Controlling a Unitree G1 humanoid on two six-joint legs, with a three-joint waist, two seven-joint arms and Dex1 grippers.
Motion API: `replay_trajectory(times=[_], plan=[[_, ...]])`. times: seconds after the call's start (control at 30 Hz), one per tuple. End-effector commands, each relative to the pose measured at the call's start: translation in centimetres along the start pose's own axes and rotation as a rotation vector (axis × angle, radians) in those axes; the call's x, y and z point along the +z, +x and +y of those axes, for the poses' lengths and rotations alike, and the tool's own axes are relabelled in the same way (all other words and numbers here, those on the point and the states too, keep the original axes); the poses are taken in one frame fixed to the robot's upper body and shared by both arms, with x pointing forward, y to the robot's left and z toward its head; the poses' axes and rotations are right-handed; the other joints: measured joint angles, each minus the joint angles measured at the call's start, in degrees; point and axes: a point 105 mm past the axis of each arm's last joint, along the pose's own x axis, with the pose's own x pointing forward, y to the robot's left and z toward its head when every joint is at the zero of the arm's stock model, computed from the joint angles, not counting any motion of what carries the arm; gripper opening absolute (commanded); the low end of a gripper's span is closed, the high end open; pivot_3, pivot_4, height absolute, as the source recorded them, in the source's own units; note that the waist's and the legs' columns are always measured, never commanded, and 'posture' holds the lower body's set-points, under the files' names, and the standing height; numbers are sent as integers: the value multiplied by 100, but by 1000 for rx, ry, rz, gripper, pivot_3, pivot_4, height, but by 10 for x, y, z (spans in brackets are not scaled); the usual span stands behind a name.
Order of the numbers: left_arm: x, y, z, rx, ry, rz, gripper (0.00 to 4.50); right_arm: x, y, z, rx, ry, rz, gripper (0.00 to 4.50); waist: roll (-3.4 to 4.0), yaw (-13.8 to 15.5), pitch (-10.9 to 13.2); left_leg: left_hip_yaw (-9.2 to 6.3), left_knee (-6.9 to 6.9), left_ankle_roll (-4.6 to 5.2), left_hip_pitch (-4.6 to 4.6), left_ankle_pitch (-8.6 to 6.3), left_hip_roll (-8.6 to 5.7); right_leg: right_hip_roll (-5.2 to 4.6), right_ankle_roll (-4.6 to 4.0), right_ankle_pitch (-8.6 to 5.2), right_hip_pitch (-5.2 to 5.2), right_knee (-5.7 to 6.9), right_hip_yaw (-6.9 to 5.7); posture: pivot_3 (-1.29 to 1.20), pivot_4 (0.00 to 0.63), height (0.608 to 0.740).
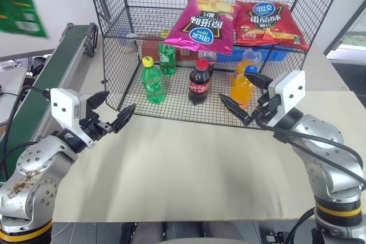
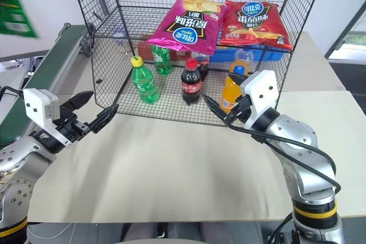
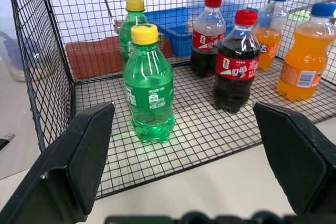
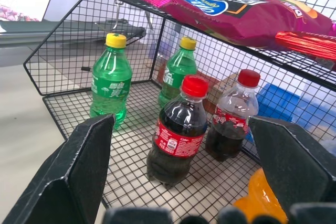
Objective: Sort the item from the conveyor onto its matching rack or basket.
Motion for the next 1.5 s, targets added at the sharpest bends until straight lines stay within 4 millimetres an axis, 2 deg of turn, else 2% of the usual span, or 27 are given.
replay_trajectory(times=[0.03, 0.2, 0.43, 0.53, 0.7, 0.8, 0.87, 1.03, 1.23, 1.37, 1.43, 1.5], plan=[[15, -7, 3, 29, 69, -41, 4500, 16, 3, 3, 23, -33, -68, 4441, 0, -1, 0, 0, 0, 0, 0, 0, 1, 0, 0, 0, 0, 0, 0, 0, 150, 740], [5, -21, 9, 92, 67, -9, 4500, 20, 8, 5, 51, -27, -90, 4441, 0, -13, 0, 3, -1, 0, 1, 0, 3, 0, 0, 0, -1, 0, 2, 0, 150, 740], [-1, -29, 3, 121, 41, 3, 4500, 23, 13, 6, 78, -29, -104, 4441, 0, 8, 0, 2, 0, 0, -2, 0, -1, -5, 0, 0, -1, -1, 1, 0, 150, 740], [-5, -36, 11, 181, 11, 8, 4500, 26, 14, 9, 105, -25, -112, 4441, 0, -1, 0, 3, 0, 0, -2, 0, -1, -5, 0, 0, -2, -1, 1, 0, 150, 740], [0, -45, 18, 243, 38, -5, 4500, 31, 18, 13, 159, -28, -127, 4441, 0, -20, 0, 1, -1, 0, 1, 0, 8, -1, 0, 0, -2, -1, 0, 0, 150, 740], [7, -55, 32, 338, 15, -38, 4500, 38, 23, 15, 205, -31, -147, 4441, 0, -19, 0, 4, -1, 0, 1, 0, 6, -1, 0, 0, -2, -1, 0, 0, 150, 740], [9, -72, 47, 446, -22, -56, 4500, 45, 27, 18, 267, -33, -161, 4441, 0, -33, 0, 4, 0, 0, 1, 0, 7, -2, 0, 0, -3, -2, 0, 0, 150, 740], [15, -113, 80, 692, -214, -165, 4500, 63, 39, 28, 417, -6, -211, 4441, -2, -17, 1, -4, 0, 1, 2, -1, 17, -9, -1, 0, -5, 1, -5, 0, 150, 740], [9, -149, 111, 886, -450, -219, 4500, 76, 48, 37, 516, 8, -254, 4441, -6, 4, 0, -12, 1, 1, 0, -1, 13, -25, -1, 1, -3, 3, -13, 0, 150, 740], [3, -161, 124, 928, -609, -232, 4500, 78, 51, 41, 559, 6, -265, 4441, -9, 2, -2, -18, 0, 1, 1, -1, 10, -40, -1, 1, -3, 5, -20, 0, 150, 740], [-10, -164, 130, 955, -667, -143, 4500, 79, 51, 43, 572, 5, -269, 4441, -9, 0, -1, -20, 0, 1, 2, 0, 9, -42, -2, 1, -4, 7, -21, 0, 150, 740], [-11, -169, 136, 979, -677, -119, 4500, 79, 52, 44, 579, 5, -272, 4441, -10, -6, 0, -29, 1, 0, 2, 0, 10, -42, -2, 1, -4, 8, -22, 0, 150, 740]])
